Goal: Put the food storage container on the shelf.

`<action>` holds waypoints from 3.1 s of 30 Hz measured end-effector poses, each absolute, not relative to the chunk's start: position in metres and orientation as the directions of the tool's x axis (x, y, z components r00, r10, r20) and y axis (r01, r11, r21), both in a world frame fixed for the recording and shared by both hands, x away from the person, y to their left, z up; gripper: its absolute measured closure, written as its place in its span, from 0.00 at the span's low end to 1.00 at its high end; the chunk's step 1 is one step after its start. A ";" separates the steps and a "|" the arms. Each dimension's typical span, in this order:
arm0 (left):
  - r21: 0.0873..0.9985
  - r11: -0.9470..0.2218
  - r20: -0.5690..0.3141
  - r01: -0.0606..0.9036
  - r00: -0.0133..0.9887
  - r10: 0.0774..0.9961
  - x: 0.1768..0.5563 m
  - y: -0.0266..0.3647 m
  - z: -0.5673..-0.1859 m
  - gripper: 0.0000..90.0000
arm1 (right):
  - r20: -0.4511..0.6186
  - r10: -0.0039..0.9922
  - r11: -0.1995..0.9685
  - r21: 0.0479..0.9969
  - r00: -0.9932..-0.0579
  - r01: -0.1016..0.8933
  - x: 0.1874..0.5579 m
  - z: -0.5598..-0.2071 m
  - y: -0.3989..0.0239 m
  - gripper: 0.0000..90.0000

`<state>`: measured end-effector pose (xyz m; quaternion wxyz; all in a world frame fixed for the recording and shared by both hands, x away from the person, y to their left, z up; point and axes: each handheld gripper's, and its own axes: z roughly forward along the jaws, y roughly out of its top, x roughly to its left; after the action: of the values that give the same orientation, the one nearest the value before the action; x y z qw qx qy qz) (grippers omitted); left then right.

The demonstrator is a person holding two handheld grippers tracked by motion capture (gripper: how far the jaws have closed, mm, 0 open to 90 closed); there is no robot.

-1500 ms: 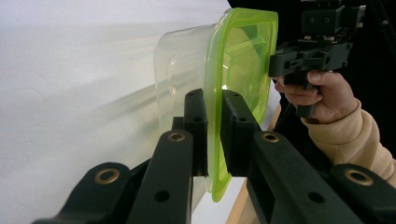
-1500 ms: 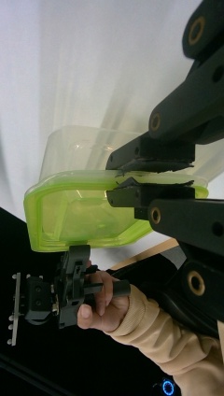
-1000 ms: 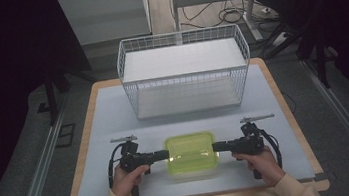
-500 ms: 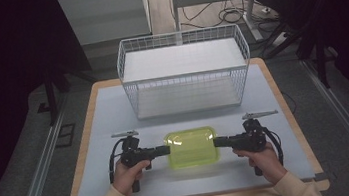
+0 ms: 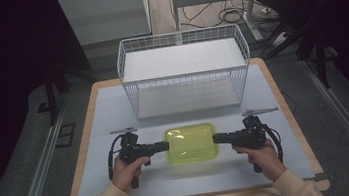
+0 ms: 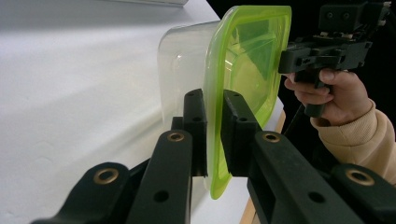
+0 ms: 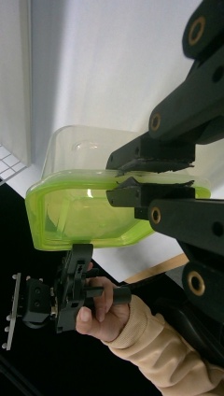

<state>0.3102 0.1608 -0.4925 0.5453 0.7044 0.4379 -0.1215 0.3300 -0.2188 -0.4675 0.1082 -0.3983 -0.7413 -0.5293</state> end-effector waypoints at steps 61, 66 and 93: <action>0.755 -0.037 -0.552 0.655 0.665 0.503 0.344 0.159 -0.419 0.91 | 0.566 0.473 0.046 0.749 -0.675 0.661 0.355 -0.410 -0.221 0.91; 0.760 -0.041 -0.545 0.649 0.670 0.504 0.346 0.158 -0.415 0.91 | 0.559 0.472 0.043 0.758 -0.682 0.651 0.357 -0.406 -0.221 0.91; 0.780 -0.037 -0.524 0.624 0.685 0.506 0.367 0.160 -0.394 0.90 | 0.532 0.487 0.031 0.782 -0.693 0.622 0.372 -0.384 -0.218 0.91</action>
<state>0.3671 0.1601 -0.3938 0.5715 0.7182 0.3936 -0.0516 0.3725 -0.2183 -0.3841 0.0585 -0.3877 -0.7155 -0.5782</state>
